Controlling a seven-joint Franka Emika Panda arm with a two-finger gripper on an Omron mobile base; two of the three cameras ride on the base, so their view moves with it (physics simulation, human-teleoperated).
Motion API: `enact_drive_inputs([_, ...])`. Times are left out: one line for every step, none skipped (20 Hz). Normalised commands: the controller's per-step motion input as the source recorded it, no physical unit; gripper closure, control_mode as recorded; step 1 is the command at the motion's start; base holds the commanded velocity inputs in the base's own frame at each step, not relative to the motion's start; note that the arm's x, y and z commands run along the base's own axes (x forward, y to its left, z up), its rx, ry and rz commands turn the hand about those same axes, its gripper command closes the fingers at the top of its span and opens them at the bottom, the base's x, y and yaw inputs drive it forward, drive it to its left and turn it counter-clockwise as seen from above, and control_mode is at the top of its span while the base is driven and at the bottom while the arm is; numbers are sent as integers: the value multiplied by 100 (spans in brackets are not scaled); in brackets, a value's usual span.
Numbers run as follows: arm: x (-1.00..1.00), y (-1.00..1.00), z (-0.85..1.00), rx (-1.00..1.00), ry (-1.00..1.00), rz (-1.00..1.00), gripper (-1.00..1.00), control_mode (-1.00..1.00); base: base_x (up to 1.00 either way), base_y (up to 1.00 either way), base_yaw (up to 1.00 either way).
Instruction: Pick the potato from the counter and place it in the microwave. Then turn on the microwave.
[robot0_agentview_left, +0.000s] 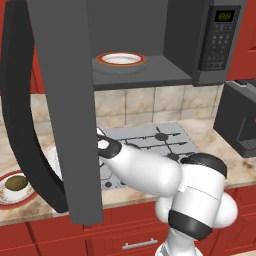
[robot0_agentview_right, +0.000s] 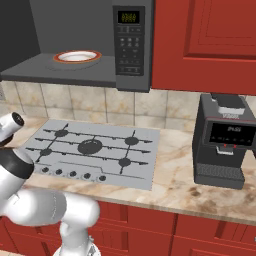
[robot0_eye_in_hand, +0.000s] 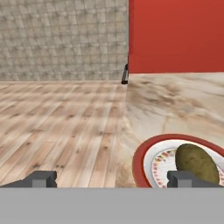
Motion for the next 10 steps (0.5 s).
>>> enact_drive_inputs([29,34,-21,-5,0,1,-100,-100,0,0,0])
enact_drive_inputs([31,31,-21,-4,0,1,-100,-100,0,0,0])
enact_drive_inputs([31,27,-21,-4,0,1,-100,-100,0,0,0])
enact_drive_inputs([31,23,-20,-4,0,1,-100,-100,0,0,0])
enact_drive_inputs([30,23,-21,-4,0,1,-100,-100,0,0,0])
enact_drive_inputs([31,24,-21,-4,1,1,-100,-100,0,0,0])
enact_drive_inputs([31,20,-22,-4,1,1,-100,-100,0,0,0])
enact_drive_inputs([34,22,-24,-3,1,1,-100,-100,0,0,0])
enact_drive_inputs([37,24,-23,-3,1,1,-100,-100,0,0,0])
enact_drive_inputs([37,22,-24,-3,1,1,-100,-100,0,0,0])
